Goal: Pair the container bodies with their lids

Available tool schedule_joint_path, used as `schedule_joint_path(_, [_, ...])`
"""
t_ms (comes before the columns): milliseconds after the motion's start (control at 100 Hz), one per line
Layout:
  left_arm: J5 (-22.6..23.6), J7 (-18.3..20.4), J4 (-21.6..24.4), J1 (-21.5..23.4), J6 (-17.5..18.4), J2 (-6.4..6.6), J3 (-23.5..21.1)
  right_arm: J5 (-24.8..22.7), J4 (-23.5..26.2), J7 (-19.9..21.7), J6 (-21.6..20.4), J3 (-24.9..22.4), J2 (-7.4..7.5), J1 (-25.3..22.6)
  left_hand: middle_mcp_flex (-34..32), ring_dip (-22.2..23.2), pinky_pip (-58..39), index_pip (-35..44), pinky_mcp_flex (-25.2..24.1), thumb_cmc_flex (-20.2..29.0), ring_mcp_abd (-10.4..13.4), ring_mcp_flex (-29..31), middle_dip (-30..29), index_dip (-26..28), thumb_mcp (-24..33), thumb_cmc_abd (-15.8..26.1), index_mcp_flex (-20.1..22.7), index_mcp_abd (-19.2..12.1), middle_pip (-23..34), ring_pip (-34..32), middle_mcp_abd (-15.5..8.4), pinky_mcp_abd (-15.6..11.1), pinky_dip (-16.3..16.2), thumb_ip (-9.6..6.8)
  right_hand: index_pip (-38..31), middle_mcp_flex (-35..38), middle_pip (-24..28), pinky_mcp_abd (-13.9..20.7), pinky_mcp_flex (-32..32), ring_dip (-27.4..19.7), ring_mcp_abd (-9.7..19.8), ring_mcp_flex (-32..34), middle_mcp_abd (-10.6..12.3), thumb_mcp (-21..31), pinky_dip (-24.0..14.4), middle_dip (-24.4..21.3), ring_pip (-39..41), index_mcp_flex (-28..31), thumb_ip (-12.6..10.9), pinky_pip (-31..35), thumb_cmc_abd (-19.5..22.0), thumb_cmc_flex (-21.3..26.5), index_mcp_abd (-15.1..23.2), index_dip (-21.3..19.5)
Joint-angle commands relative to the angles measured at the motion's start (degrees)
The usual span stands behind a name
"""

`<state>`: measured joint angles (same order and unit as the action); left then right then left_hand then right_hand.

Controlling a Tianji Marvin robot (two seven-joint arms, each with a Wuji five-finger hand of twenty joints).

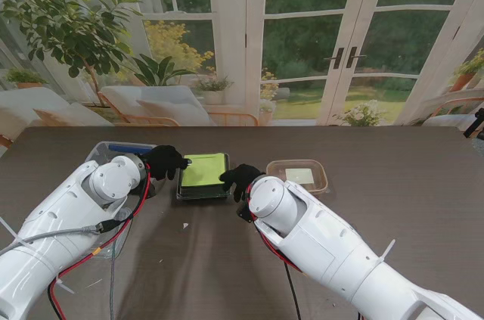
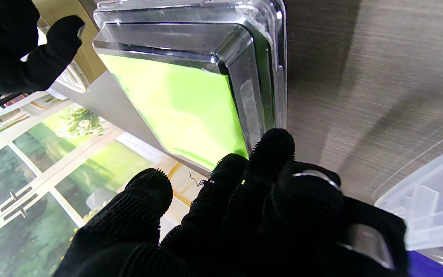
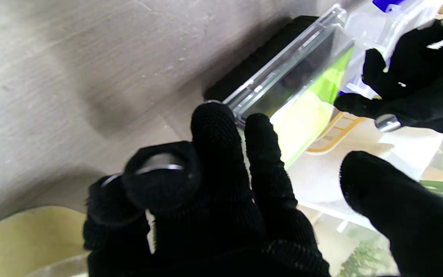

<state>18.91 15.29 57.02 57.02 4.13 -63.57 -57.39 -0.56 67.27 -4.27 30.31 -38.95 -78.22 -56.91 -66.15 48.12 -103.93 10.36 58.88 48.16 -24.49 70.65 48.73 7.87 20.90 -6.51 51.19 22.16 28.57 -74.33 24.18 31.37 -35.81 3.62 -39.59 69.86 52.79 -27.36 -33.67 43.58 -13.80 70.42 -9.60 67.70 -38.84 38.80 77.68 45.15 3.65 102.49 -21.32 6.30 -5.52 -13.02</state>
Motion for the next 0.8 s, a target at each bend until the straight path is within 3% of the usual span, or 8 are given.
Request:
schedule_joint_path(0, [0.3,1.0,0.7,0.2,0.1,0.05,-0.3,-0.4,1.5,-0.2,-0.1,-0.2,-0.19,-0.2,-1.4,0.8,-8.7,0.0,1.9,-0.5,-5.3,0.3,0.9,0.2,-0.1,-0.1,0.7,-0.7,0.9,-0.1,1.5,-0.4,0.4,-0.66,-0.4,2.5,-0.5,-0.9,-31.7,0.2,-2.5,4.0,-0.1,0.8,3.1,0.4,2.4,1.3,-0.5,1.3,-3.4,-1.2,0.8,-0.1])
schedule_joint_path(100, [0.6,1.0,1.0,0.2,0.1,0.11,-0.6,-1.2,1.9,-2.0,-0.4,-0.3,-0.62,-0.4,-1.4,0.8,-8.9,0.0,1.9,-0.5,-5.1,0.4,1.2,0.2,-0.1,-0.1,0.8,-0.8,1.3,-0.2,1.4,-0.7,0.3,-0.68,-0.4,0.8,-0.8,-0.1,-30.1,-0.4,-2.1,4.0,0.1,0.7,3.2,0.5,1.2,1.6,-0.4,0.7,-3.8,-1.3,1.8,-0.1])
schedule_joint_path(220, [0.5,0.6,0.6,0.0,0.5,-0.01,-0.6,-1.4,1.2,-4.1,-1.4,0.1,-1.57,-0.2,-1.2,0.8,-8.9,0.1,1.9,-0.4,-5.1,0.4,1.3,0.2,-0.1,-0.2,0.9,-0.8,1.3,-0.3,1.6,-0.8,0.2,-0.70,-0.9,-7.5,-3.0,2.2,-22.7,-4.8,-3.2,3.7,0.2,1.1,2.2,0.0,-7.6,1.2,-0.2,-1.1,-4.5,-1.2,2.4,-0.4])
schedule_joint_path(370, [-0.4,0.3,-1.3,-1.1,1.4,-0.39,0.5,-1.2,-1.0,-5.4,-4.0,1.2,-2.67,0.5,-0.9,0.8,-8.9,0.0,1.9,-0.4,-5.0,0.3,1.3,0.2,-0.1,-0.2,0.8,-0.7,1.1,-0.3,1.5,-0.8,0.3,-0.71,-1.2,-17.4,-10.0,5.2,-12.9,-6.7,-3.2,-7.3,2.1,1.6,-0.1,-6.8,-16.6,-0.3,0.0,-4.8,-5.0,-0.7,3.1,-0.8])
schedule_joint_path(520, [-1.4,0.5,-3.2,-2.2,1.9,-0.77,1.7,-0.8,-3.4,-4.5,-5.3,2.7,-3.36,1.9,-1.1,0.8,-8.9,-0.2,1.9,-0.5,-5.2,0.3,1.4,0.1,-0.1,-0.2,0.6,-0.8,1.2,-0.2,1.6,-0.8,0.3,-0.69,-1.0,-20.6,-9.6,6.7,-9.9,-6.7,-2.5,-10.4,4.0,1.1,-0.9,-8.2,-16.8,-1.5,0.0,-5.9,-4.6,-0.5,3.9,-0.9])
schedule_joint_path(660, [-2.2,0.5,-4.8,-3.2,2.6,-1.10,2.9,-0.4,-6.0,-4.2,-6.4,3.9,-4.33,3.1,-0.9,0.8,-8.8,-0.2,1.8,-0.4,-5.2,0.2,1.4,0.1,-0.2,-0.1,0.6,-0.7,1.1,-0.2,1.5,-0.7,0.3,-0.69,-1.0,-22.3,-14.8,7.4,-8.6,-7.7,-2.4,-12.1,7.1,0.8,-1.7,-12.9,-18.8,-2.4,0.1,-6.5,-4.5,-0.3,4.6,-1.1])
schedule_joint_path(790, [-2.4,0.7,-5.4,-3.6,2.7,-1.19,3.3,0.0,-7.4,-5.0,-7.1,4.1,-5.13,3.5,-1.0,0.9,-8.7,-0.3,1.9,-0.4,-5.2,0.2,1.4,0.1,-0.3,-0.1,0.5,-0.7,1.1,-0.2,1.5,-0.7,0.4,-0.70,-1.1,-23.1,-15.9,7.7,-7.6,-7.9,-2.4,-12.6,7.7,0.8,-1.9,-14.5,-19.3,-3.4,0.1,-6.8,-4.6,-0.2,5.1,-1.2])
